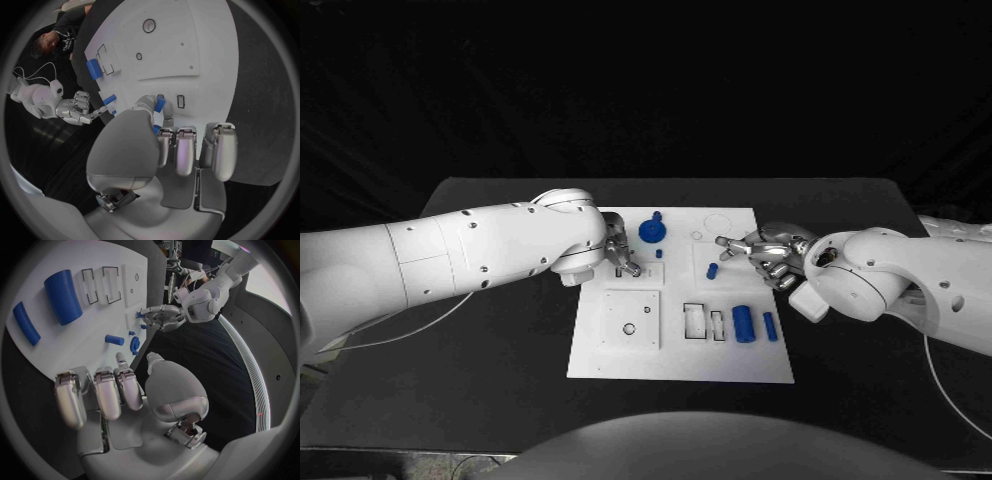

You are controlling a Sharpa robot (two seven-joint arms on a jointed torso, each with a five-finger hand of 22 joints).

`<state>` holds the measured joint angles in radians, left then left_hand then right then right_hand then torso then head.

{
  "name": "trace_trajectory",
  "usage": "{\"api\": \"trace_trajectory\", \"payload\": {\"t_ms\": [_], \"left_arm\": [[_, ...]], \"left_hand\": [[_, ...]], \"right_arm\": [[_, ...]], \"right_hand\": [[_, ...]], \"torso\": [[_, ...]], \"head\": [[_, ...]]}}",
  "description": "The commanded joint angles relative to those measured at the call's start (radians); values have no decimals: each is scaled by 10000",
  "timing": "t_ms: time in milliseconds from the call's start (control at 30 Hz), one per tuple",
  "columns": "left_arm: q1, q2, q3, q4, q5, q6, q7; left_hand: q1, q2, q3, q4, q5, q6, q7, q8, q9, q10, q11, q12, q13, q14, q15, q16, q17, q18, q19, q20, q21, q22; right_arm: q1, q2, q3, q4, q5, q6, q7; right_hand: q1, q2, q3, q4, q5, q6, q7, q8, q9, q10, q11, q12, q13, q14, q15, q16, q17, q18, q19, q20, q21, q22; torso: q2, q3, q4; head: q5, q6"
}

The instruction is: Assemble the parts on the task board

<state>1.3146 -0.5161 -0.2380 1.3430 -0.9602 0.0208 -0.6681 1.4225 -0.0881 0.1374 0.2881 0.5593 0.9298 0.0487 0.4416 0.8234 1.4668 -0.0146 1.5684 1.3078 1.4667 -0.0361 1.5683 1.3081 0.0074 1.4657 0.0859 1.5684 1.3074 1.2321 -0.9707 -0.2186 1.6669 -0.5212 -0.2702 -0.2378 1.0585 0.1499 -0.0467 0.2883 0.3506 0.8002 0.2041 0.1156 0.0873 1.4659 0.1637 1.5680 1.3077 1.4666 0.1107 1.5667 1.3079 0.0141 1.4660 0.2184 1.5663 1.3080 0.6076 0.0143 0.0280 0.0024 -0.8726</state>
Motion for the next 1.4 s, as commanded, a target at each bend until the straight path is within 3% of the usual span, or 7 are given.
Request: {"api": "trace_trajectory", "payload": {"t_ms": [33, 467, 767, 1267, 1400], "left_arm": [[0, -11, 5, 47, 119, -189, 250], [30, -224, 21, 163, 672, -76, 329], [99, -359, 44, 141, 1029, 459, 395], [186, -247, 62, -270, 1717, 1306, 597], [191, -184, 69, -442, 2067, 1456, 634]], "left_hand": [[71, -33, 76, 9, 46, 280, -186, 79, 64, 1040, -85, 24, 2629, 1041, -66, 25, 2627, -74, 1051, -44, 24, 2634], [59, 16, 320, 32, 152, 309, -218, 158, 139, 1040, -127, 24, 2629, 1041, -76, 25, 2627, -74, 1051, -53, 24, 2634], [-44, 95, 479, 46, 155, 326, -192, 128, 124, 1040, -106, 24, 2629, 1041, -81, 25, 2627, -74, 1051, -59, 24, 2634], [-893, 249, 645, 61, 83, 491, -108, -249, -183, 1040, -22, 24, 2629, 1041, -89, 25, 2627, -74, 1051, -71, 24, 2634], [-872, 454, 791, 35, 101, 558, -122, -320, -252, 1040, -36, 24, 2629, 1041, -91, 25, 2627, -74, 1051, -74, 24, 2634]], "right_arm": [[-11, 5, -1, -1, -22, 122, 45], [-13, 20, -1, -15, -24, 123, 34], [-13, 1, -1, -14, -27, 113, 17], [-13, 2, -1, -11, -27, 115, 6], [-13, -3, -1, -11, -27, 114, 3]], "right_hand": [[87, -11, -41, 1, 68, -84, 335, 66, 15, 1049, 60, 28, 2631, 1042, 48, 41, 2629, -141, 1048, 44, 45, 2628], [87, -11, -41, 1, 68, -84, 335, 66, 15, 1049, 60, 28, 2631, 1042, 48, 41, 2629, -141, 1048, 44, 45, 2628], [102, 0, -42, 0, 73, -82, 335, 72, 16, 1049, 60, 28, 2631, 1042, 49, 41, 2629, -141, 1048, 45, 45, 2628], [102, 0, -42, 0, 73, -82, 335, 72, 16, 1049, 60, 28, 2631, 1042, 49, 41, 2629, -141, 1048, 45, 45, 2628], [114, 9, -42, -1, 77, -80, 334, 77, 17, 1049, 60, 28, 2631, 1042, 49, 41, 2629, -141, 1048, 45, 45, 2628]], "torso": [[0, -1, 1], [-1, 2, -4], [-2, 6, 2], [5, 1, -4], [1, 1, -4]], "head": [[-7, 0], [-7, 0], [-31, 0], [-54, 0], [-58, 0]]}}
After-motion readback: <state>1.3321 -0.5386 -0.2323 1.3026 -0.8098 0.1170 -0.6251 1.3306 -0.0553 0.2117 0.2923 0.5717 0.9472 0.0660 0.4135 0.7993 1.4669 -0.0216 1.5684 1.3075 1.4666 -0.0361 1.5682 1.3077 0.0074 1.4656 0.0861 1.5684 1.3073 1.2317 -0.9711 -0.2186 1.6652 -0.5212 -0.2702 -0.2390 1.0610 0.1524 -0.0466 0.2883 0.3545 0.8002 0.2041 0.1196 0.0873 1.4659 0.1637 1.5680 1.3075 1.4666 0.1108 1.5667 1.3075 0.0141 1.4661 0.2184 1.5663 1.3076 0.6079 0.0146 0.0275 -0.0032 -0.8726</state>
